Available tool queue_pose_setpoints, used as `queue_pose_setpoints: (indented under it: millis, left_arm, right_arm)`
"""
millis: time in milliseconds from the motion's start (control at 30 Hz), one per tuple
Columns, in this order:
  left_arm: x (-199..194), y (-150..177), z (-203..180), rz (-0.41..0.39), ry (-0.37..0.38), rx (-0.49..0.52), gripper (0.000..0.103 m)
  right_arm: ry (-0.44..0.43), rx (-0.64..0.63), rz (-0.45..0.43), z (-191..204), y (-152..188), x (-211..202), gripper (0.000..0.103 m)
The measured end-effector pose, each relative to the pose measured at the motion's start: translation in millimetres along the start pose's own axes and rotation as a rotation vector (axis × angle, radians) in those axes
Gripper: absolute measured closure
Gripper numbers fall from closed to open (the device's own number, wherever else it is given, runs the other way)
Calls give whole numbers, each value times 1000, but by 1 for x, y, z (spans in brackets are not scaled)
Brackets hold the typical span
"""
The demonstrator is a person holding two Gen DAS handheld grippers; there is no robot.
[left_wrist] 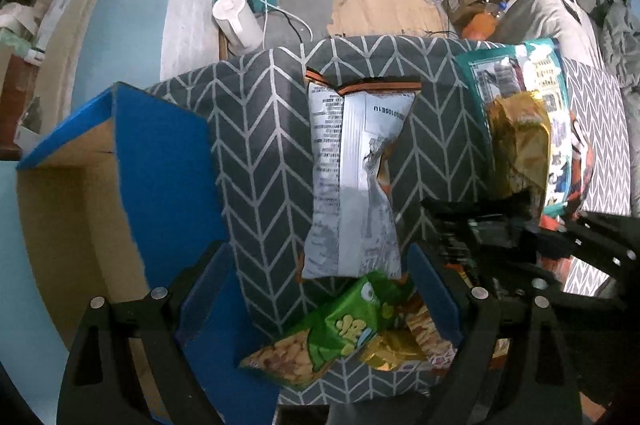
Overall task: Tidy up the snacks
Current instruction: 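Grasp the white chip bag with the left tool while the right tool grasps the black snack bag, then lift both held bags and carry them over the cardboard box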
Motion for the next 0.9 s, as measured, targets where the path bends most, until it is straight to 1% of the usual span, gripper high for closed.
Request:
queue_pose_setpoints:
  millis: [100,200,300,367,567,667,700,733,767,800,833,867,900]
  left_arm:
    - [10,-4,-1,17,15,-19,12]
    - [23,-8,1,36,14,-41,12]
    - [37,-12,3,54,10,-56,12]
    - [45,-13,6,63,-8,-64,12]
    - [65,-16,5,77,12,-84,12]
    - [68,-18,5,67,14,-92,14]
    - [69,-20,6,60,19,-94,18]
    - [68,-20,5,51,32,-99,28]
    - [67,-21,4,44,50,-105,34]
    - [66,-21,2,40,61,-109,45]
    - [65,-22,2,34,75,-114,53]
    - [63,-22,2,28,75,-115,54]
    - [62,-23,2,20,75,-113,58]
  right_arm:
    - [-8,44,-33,-10,-3,-13,79]
    - [-11,77,-64,-16,-6,-23,79]
    - [-23,102,-65,-18,-8,-22,79]
    - [-25,110,-62,-16,-11,-19,79]
    - [-20,135,-64,-17,-11,-14,79]
    - [-17,147,-68,-18,-11,-14,79]
    - [-16,149,-70,-18,-10,-15,79]
    - [-14,151,-72,-18,-11,-15,79]
    - [-11,152,-74,-18,-11,-15,79]
    - [-9,153,-75,-19,-11,-16,79]
    - [-5,153,-76,-19,-11,-16,79]
    - [-3,153,-77,-19,-10,-17,79]
    - [0,152,-78,-18,-9,-18,79]
Point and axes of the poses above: each gripper's, at about its wrist camera, not at the fingertips, and x roughly the way its jaws point, z to its left, y to its underside, the point moved 10 cm from there along x, roughly the way its jaws point, and after that the axes turned 9 degrees about y, right-handed, at the moved point
